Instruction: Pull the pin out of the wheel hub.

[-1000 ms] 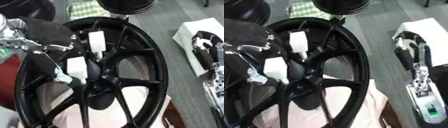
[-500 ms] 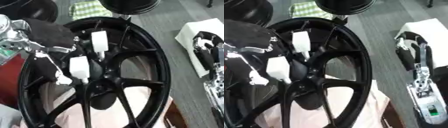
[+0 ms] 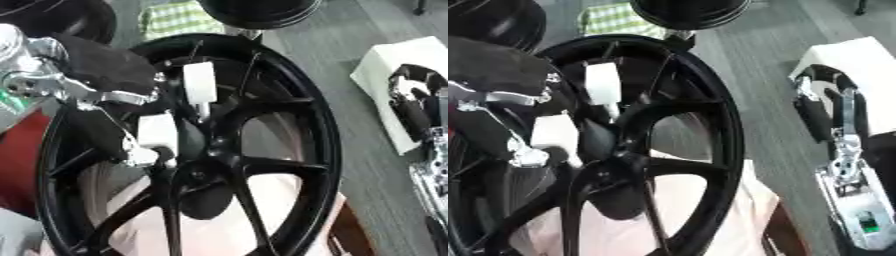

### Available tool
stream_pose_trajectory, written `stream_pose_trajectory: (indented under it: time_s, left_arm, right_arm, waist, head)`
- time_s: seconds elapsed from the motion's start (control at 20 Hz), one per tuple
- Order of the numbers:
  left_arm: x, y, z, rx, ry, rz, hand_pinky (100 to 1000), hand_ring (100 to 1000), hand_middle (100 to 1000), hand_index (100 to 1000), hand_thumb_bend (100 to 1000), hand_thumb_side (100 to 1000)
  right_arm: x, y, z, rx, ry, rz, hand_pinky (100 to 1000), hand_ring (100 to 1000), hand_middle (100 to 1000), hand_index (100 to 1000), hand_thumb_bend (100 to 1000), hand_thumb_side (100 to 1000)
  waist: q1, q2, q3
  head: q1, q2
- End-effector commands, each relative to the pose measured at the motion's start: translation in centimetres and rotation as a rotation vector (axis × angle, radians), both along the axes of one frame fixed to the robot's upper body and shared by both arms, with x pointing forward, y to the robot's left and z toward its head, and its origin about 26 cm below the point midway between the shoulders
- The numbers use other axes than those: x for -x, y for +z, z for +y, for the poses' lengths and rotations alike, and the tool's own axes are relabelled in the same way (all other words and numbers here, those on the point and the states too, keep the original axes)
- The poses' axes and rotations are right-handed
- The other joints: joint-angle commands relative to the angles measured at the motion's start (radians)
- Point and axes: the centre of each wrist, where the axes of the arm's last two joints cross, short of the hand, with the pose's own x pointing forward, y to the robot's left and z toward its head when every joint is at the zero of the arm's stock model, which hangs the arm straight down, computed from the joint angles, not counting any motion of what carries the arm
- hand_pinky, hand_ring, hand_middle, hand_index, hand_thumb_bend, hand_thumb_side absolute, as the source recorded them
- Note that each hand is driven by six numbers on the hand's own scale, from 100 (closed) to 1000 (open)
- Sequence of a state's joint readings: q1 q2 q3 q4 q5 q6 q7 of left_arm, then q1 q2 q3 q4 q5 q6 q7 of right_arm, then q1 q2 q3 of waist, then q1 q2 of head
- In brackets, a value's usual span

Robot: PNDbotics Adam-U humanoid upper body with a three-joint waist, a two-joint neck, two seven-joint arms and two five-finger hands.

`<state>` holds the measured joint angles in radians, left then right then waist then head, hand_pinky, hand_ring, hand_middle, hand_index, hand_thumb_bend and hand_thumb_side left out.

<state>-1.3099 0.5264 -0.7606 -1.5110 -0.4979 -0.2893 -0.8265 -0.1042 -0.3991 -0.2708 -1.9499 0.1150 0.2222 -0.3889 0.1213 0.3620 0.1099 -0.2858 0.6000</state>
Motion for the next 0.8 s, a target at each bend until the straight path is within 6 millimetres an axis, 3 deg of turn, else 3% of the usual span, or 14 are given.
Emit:
stream_pose_trajectory:
  time_s: [0.05, 0.25, 0.5, 0.8]
  left_arm:
    - [0.3, 0.8, 0.2, -0.101, -0.031, -0.027, 772, 620, 405, 571, 250, 406]
    - [0.4, 0.9, 0.3, -0.081, -0.04, -0.001, 748, 583, 347, 497, 103, 349]
    - [1.5, 1.7, 1.3, -0.015, -0.086, 0.038, 721, 546, 298, 435, 100, 318]
    - [3.6, 3.8, 4.6, 0.13, -0.135, 0.039, 712, 526, 267, 414, 100, 290]
  right_arm:
    - [0.1, 0.5, -0.1, 0.003, -0.007, -0.014, 927, 1000, 704, 781, 100, 613]
    - [0.1, 0.4, -0.1, -0.001, -0.009, -0.01, 927, 1000, 704, 781, 100, 615]
    - [0.2, 0.3, -0.2, -0.002, -0.014, -0.005, 928, 1000, 704, 781, 100, 615]
    - [0.4, 0.3, -0.3, -0.002, -0.025, -0.009, 928, 1000, 704, 781, 100, 608]
  waist:
    - [0.008, -0.032, -0.002]
    - [0.006, -0.032, -0.004]
    - [0.004, -0.035, -0.007]
    - [0.0, -0.037, -0.006]
  head:
    - [0.005, -0.008]
    - [0.006, -0.006]
    - [0.007, -0.006]
    - [0.004, -0.005]
